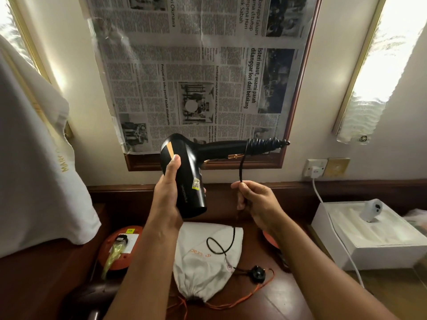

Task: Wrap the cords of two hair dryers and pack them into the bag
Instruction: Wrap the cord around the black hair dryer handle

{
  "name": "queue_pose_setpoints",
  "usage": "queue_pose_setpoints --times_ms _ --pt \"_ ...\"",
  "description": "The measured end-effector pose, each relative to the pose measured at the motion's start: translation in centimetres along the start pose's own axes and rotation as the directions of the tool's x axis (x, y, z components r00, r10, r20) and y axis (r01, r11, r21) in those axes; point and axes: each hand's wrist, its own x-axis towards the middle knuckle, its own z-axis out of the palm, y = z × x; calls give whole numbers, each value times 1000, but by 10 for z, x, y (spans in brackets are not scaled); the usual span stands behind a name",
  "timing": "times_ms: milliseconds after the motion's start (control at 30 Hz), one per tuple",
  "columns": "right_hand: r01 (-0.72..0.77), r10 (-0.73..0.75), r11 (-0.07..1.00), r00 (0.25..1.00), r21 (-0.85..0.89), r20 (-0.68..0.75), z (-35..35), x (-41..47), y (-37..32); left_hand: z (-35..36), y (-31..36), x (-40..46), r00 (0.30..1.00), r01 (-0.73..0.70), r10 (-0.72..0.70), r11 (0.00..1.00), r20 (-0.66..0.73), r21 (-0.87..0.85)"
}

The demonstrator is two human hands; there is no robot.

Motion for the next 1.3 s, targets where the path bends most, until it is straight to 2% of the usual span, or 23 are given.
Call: queue_pose_setpoints --times_ms 133,267,433,500,567,633,800,900,1067,1300 --pt "44 -54 962 998 -270 -29 -8 11 -16 0 9 -3 999 34 -33 999 30 -13" --pt "22 -44 884 998 -468 -36 -18 24 -38 -3 16 -4 997 33 -32 999 74 -6" --pt "25 -21 698 1000 -716 15 -37 45 -73 -6 21 -6 994 70 -75 996 85 62" --pt "133 -72 608 991 -782 113 -48 52 -90 -8 22 -5 993 79 -86 992 77 93" --pt "272 -95 474 961 -838 258 -54 58 -108 -10 22 -4 993 81 -90 991 78 111" --pt "288 -62 389 956 -875 287 -50 62 -124 -12 23 -4 993 81 -91 990 81 117" --pt "266 -114 386 964 -883 240 -45 63 -152 -16 24 -1 993 69 -82 987 89 144" --pt "264 -179 287 959 -921 219 -47 60 -163 -18 22 0 993 40 -59 982 100 185" --pt "277 -232 125 942 -953 244 -42 54 -172 -17 19 6 999 -12 2 967 39 255" --pt "303 -285 -25 911 -953 297 -28 45 -174 -9 18 9 997 -63 75 954 -29 293"
